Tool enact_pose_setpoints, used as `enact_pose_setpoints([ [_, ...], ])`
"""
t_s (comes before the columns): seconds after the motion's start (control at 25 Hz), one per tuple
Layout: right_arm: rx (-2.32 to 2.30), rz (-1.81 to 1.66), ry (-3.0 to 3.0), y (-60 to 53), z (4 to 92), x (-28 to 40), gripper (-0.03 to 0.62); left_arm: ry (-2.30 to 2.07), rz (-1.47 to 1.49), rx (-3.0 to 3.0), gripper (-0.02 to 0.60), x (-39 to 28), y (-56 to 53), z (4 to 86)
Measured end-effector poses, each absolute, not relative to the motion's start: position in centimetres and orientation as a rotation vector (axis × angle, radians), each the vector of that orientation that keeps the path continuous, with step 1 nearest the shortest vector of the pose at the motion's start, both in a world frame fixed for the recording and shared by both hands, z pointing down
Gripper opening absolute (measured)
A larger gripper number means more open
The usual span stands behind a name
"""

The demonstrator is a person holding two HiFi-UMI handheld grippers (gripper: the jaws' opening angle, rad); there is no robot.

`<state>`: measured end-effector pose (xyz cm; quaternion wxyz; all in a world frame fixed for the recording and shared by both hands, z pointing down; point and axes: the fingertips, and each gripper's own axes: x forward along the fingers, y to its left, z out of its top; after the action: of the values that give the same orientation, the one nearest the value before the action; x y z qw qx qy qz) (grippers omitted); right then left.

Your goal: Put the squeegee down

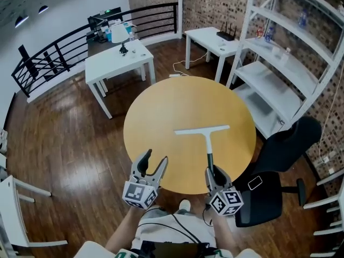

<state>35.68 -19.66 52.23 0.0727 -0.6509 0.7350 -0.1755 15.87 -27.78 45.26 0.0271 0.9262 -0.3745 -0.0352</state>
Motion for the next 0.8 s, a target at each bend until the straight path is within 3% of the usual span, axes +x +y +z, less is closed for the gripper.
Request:
enact_pose_setpoints([
  [0.36,-1.977,-0.7,2.189,-22.0,57.1,38.4,0.117,-1.14,-0.025,2.852,0.239,19.8,-31.3,47.5],
  [0.8,-2.179,-0.801,2.26,-32.0,66.4,40.9,0.117,-1.158,0.096,2.793,0.239,17.4,-36.5,50.4],
])
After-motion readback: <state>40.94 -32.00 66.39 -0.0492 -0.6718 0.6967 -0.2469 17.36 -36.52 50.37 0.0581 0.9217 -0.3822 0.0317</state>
